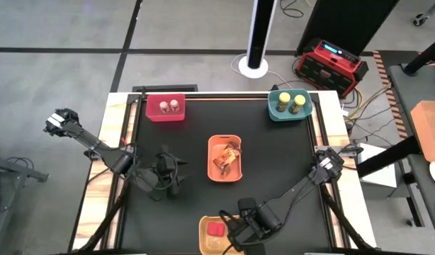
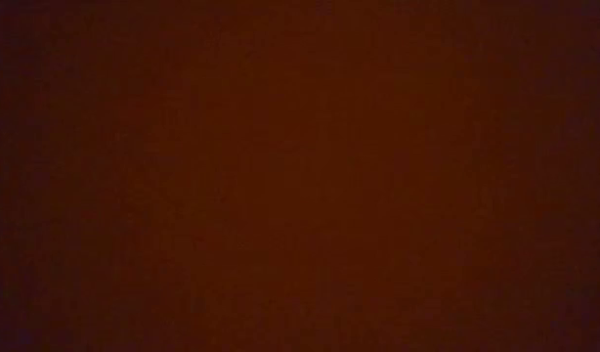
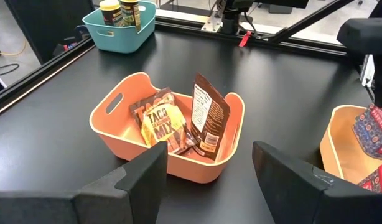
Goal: Sort spices by type
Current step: Put the red seasoning can into the yellow bin
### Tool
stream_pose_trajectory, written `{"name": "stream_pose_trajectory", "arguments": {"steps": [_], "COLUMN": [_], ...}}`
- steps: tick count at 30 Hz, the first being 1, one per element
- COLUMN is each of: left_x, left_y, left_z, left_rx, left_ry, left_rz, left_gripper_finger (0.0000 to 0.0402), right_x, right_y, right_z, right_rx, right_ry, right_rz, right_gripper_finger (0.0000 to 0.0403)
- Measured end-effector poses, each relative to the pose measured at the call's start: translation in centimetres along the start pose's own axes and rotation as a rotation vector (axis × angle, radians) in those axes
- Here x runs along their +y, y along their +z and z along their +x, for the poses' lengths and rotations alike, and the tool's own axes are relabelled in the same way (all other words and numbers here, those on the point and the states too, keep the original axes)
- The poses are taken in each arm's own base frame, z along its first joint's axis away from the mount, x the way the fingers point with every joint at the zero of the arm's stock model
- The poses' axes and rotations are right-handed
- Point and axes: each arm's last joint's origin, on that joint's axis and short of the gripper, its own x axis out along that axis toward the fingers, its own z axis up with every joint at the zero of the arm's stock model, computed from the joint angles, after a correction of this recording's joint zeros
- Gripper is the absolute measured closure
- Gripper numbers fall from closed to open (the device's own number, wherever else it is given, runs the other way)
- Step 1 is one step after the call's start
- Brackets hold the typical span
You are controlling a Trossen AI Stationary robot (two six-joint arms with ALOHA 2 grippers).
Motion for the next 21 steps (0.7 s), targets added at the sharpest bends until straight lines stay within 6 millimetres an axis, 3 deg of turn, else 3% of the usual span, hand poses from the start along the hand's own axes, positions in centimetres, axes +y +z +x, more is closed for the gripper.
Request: {"name": "stream_pose_trajectory", "arguments": {"steps": [10, 21], "left_x": [0.0, 0.0], "left_y": [0.0, 0.0], "left_z": [0.0, 0.0], "left_rx": [0.002, 0.002], "left_ry": [0.002, 0.002], "left_rz": [0.003, 0.003], "left_gripper_finger": [0.0182, 0.0182], "right_x": [-0.1, -0.2], "right_y": [0.2, 0.5], "right_z": [0.2, 2.5], "right_rx": [-0.013, 0.029], "right_ry": [-0.005, -0.029], "right_rz": [0.002, -0.019], "right_gripper_finger": [0.0189, 0.0189]}}
